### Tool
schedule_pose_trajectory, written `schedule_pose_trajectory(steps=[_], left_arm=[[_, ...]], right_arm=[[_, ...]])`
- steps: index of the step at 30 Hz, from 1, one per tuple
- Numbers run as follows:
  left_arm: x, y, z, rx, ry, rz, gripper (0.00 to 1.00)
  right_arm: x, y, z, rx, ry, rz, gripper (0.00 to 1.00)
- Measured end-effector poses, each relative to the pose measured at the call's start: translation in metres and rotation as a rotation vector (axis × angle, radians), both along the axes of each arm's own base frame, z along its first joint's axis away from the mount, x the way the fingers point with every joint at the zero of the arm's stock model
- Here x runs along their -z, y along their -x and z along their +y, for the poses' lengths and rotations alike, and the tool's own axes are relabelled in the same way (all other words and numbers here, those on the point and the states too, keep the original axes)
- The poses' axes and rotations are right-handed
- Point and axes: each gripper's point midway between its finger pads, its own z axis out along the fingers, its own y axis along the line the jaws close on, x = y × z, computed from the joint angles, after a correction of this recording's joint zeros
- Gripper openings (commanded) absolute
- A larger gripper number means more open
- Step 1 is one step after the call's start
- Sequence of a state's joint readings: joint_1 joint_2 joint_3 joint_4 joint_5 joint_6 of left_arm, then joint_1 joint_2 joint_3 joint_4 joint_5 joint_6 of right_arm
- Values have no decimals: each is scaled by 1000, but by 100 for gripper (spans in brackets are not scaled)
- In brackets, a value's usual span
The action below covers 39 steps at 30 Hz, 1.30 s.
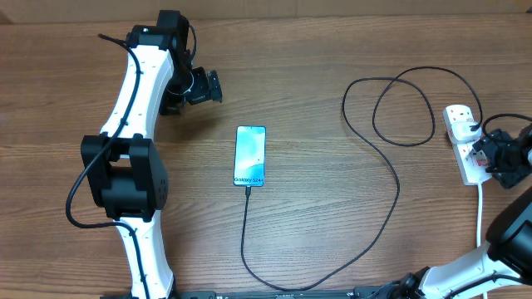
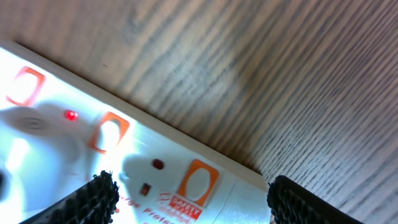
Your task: Plug charger to phone and switch on socket
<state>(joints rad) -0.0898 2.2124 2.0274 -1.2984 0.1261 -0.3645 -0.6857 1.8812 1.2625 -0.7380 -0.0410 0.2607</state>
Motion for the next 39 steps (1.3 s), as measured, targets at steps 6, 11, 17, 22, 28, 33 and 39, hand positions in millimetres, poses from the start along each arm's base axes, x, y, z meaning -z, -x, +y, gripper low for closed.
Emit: schedule_pose_trajectory(steps=[6, 11, 17, 22, 28, 33, 39], left_arm=[[0, 0, 0, 0, 0, 0, 100], [0, 0, 0, 0, 0, 0, 100], [0, 0, 0, 0, 0, 0, 100], [0, 0, 0, 0, 0, 0, 100], [0, 0, 0, 0, 0, 0, 100], [0, 0, 0, 0, 0, 0, 100], [0, 0, 0, 0, 0, 0, 100]], right_arm=[[-18, -8, 3, -16, 20, -31, 76], [-16, -16, 28, -81, 5, -3, 72], [-16, -20, 54, -153, 34, 62, 71], [-15, -30, 79, -230, 57, 86, 70], [-14, -30, 91, -264, 65, 112, 66], [-14, -29, 93, -264, 69, 123, 64], [-14, -27, 96, -262, 63, 132, 64]])
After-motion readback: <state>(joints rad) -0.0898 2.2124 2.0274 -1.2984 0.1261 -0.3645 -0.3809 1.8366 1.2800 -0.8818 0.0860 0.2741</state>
